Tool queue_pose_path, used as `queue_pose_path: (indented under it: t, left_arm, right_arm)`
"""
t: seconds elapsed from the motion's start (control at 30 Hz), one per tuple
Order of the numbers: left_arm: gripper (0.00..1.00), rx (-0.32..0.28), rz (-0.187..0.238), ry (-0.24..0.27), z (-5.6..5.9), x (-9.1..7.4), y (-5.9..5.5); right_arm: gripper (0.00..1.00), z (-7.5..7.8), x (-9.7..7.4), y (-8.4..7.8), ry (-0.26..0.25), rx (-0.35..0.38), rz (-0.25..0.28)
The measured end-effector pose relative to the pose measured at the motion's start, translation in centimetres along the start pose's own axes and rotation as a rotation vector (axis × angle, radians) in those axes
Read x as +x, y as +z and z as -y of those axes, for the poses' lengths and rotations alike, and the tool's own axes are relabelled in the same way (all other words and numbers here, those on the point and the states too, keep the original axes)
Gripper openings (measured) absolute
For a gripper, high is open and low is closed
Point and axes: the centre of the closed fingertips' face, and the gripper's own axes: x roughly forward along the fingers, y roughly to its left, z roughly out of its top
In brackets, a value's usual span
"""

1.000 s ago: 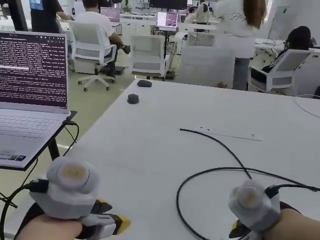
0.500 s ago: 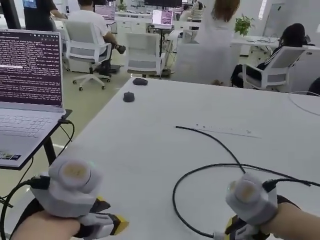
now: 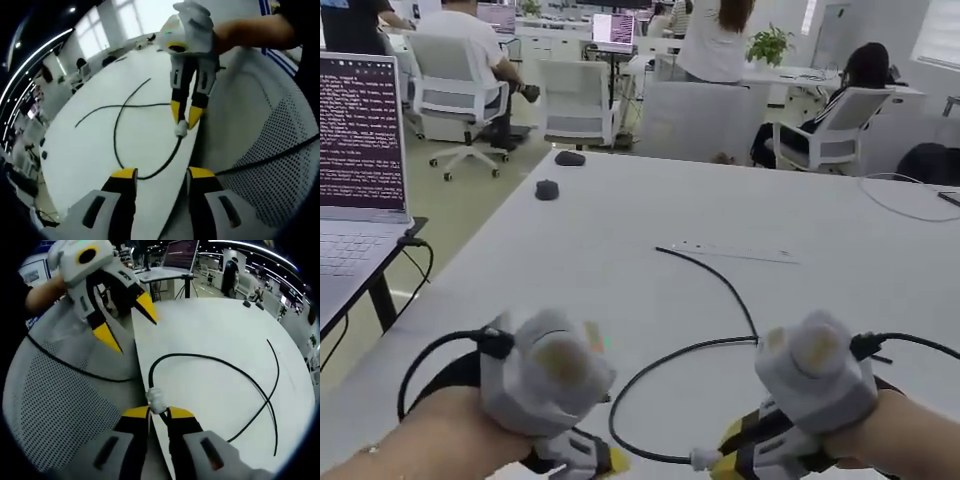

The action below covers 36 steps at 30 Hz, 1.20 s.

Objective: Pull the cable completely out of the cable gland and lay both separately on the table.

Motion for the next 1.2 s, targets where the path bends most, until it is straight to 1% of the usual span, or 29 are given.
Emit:
queue_pose_path:
  t: [0.03,0.07,0.1,0.13,0.17,0.23,0.27,0.3,0.37,0.4,0.47,0.5,0.53,0.6,0.67,0.73,0.77,0.83,0.9,0.97,1.0,1.03,1.07,1.1,1.17,1.2]
  left_arm:
    - [0.41,0.03,-0.003,-0.019,0.3,0.7,0.5]
    - [0.41,0.035,-0.005,-0.029,0.5,0.9,0.6]
    - [0.41,0.048,-0.011,-0.048,0.8,1.4,1.0]
    - [0.41,0.065,-0.002,-0.05,0.8,1.8,1.3]
    - [0.41,0.091,-0.003,-0.053,0.9,2.4,1.6]
    - [0.4,0.157,-0.012,-0.078,1.4,3.2,1.6]
    - [0.4,0.167,-0.013,-0.081,1.6,3.5,1.6]
    - [0.39,0.174,-0.004,-0.09,1.9,3.8,1.6]
    - [0.35,0.171,0.01,-0.103,2.2,4.0,1.6]
    - [0.33,0.165,0.024,-0.115,2.6,4.0,1.7]
    - [0.3,0.169,0.039,-0.129,3.0,4.2,1.7]
    - [0.28,0.173,0.035,-0.139,3.1,4.5,1.5]
    - [0.27,0.191,0.016,-0.142,3.2,4.6,1.1]
    - [0.27,0.196,0.001,-0.142,3.2,4.8,0.8]
    - [0.26,0.201,-0.003,-0.146,3.4,4.9,0.7]
    - [0.25,0.203,-0.011,-0.15,3.6,4.9,0.6]
    - [0.23,0.208,-0.011,-0.147,3.6,4.9,0.6]
    - [0.22,0.209,-0.013,-0.139,3.5,4.9,0.6]
    - [0.18,0.201,-0.013,-0.131,3.3,4.8,0.7]
    - [0.18,0.193,-0.02,-0.126,3.1,4.8,0.6]
    - [0.17,0.185,-0.031,-0.124,3.1,4.7,0.4]
    - [0.17,0.18,-0.029,-0.123,3.0,4.7,0.4]
    - [0.17,0.156,-0.03,-0.118,2.8,4.7,0.5]
    - [0.17,0.161,-0.029,-0.114,2.8,4.7,0.5]
    - [0.16,0.156,-0.03,-0.103,2.5,4.6,0.5]
    - [0.16,0.152,-0.03,-0.101,2.5,4.6,0.5]
  right_arm:
    - [0.12,-0.3,-0.1,0.2,-0.002,0.005,0.007]
    - [0.12,-0.4,-0.1,0.3,-0.003,0.004,0.012]
    - [0.12,-0.4,-0.1,0.3,-0.004,0.011,0.015]
    - [0.12,-0.5,-0.1,0.2,-0.001,0.014,0.016]
    - [0.12,-0.6,0.0,0.2,0.004,0.016,0.02]
    - [0.12,-0.4,0.1,0.0,0.008,0.033,0.04]
    - [0.12,-0.4,0.2,0.0,0.011,0.045,0.05]
    - [0.12,-0.3,0.4,-0.1,0.014,0.055,0.05]
    - [0.12,-0.4,0.7,-0.3,0.012,0.045,0.041]
    - [0.12,-0.4,1.0,-0.5,0.013,0.031,0.023]
    - [0.12,-0.6,1.3,-0.5,0.02,0.014,0.011]
    - [0.12,-0.7,1.5,-0.3,0.026,0.008,0.014]
    - [0.12,-0.9,1.6,-0.1,0.032,0.002,0.017]
    - [0.12,-1.0,1.6,0.1,0.036,-0.006,0.025]
    - [0.12,-0.9,1.5,0.2,0.032,-0.009,0.032]
    - [0.12,-1.0,1.4,0.6,0.035,0.0,0.062]
    - [0.12,-1.1,1.2,0.9,0.038,0.003,0.078]
    - [0.12,-1.3,1.1,1.3,0.042,-0.003,0.094]
    - [0.12,-1.5,1.2,1.4,0.046,-0.009,0.097]
    - [0.12,-1.5,1.3,1.5,0.035,-0.025,0.095]
    - [0.12,-1.5,1.3,1.6,0.034,-0.028,0.096]
    - [0.12,-1.6,1.3,1.6,0.032,-0.031,0.097]
    - [0.12,-1.5,1.3,1.6,0.022,-0.037,0.095]
    - [0.12,-1.4,1.3,1.7,0.009,-0.063,0.097]
    - [0.11,-1.2,1.2,1.9,-0.014,-0.09,0.098]
    - [0.11,-1.2,1.3,1.9,-0.025,-0.118,0.093]
